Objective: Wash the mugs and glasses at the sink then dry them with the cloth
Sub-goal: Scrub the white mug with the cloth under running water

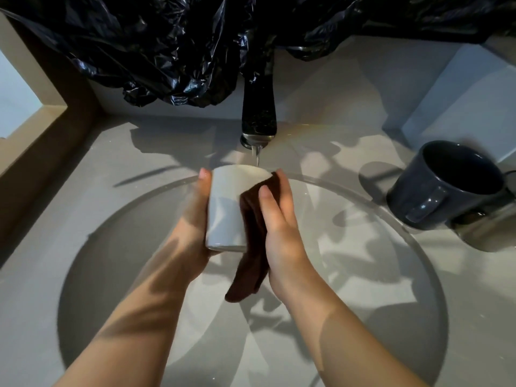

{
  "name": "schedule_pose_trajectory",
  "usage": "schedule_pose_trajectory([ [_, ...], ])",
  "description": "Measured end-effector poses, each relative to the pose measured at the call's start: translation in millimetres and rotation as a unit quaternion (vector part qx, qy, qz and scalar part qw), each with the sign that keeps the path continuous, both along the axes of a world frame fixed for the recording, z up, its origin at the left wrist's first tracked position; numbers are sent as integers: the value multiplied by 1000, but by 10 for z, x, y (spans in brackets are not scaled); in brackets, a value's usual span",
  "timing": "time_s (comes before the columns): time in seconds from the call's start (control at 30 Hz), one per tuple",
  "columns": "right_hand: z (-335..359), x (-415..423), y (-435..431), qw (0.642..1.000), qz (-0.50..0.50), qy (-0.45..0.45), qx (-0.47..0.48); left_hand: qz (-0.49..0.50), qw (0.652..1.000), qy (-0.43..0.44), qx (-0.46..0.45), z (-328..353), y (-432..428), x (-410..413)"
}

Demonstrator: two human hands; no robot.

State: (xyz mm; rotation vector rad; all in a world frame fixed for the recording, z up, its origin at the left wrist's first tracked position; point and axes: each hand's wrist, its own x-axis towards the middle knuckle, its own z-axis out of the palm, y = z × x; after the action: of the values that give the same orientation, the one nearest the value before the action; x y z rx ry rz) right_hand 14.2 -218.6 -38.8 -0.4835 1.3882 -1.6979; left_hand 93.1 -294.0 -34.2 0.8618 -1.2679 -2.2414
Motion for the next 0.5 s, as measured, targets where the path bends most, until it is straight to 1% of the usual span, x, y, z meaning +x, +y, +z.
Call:
schedule_pose_trajectory([
  [0.1, 11, -38, -2, 995, -11, 100, 13, 21, 998, -60, -17, -14, 4, 33],
  [0.2, -54, 0, -52, 981, -7, 191, 29, 60, 994, -78, -47, -5, 87, 5],
  [0.27, -88, 0, -91, 978, -14, 206, 28, 97, 990, -95, -35, -33, 66, 2],
  [0.3, -80, -27, -106, 983, -20, 183, 18, 99, 991, -93, -17, -32, 43, 11],
  [0.33, -72, -68, -119, 991, -24, 134, 11, 87, 993, -79, 7, 1, 57, 16],
  [0.37, -42, -119, -125, 997, -26, 69, 23, 70, 996, -56, 21, 0, 57, 21],
  [0.4, -37, -161, -142, 999, -23, -8, 49, 47, 998, -35, 31, 42, 101, -6],
  [0.43, -27, -177, -145, 995, -10, -66, 71, 39, 998, -25, 34, 45, 136, -37],
  [0.47, -36, -158, -121, 993, 3, -86, 85, 38, 999, -14, 34, 78, 174, -59],
  [0.5, -59, -114, -88, 994, 17, -56, 87, 31, 999, 5, 23, 71, 187, -48],
])
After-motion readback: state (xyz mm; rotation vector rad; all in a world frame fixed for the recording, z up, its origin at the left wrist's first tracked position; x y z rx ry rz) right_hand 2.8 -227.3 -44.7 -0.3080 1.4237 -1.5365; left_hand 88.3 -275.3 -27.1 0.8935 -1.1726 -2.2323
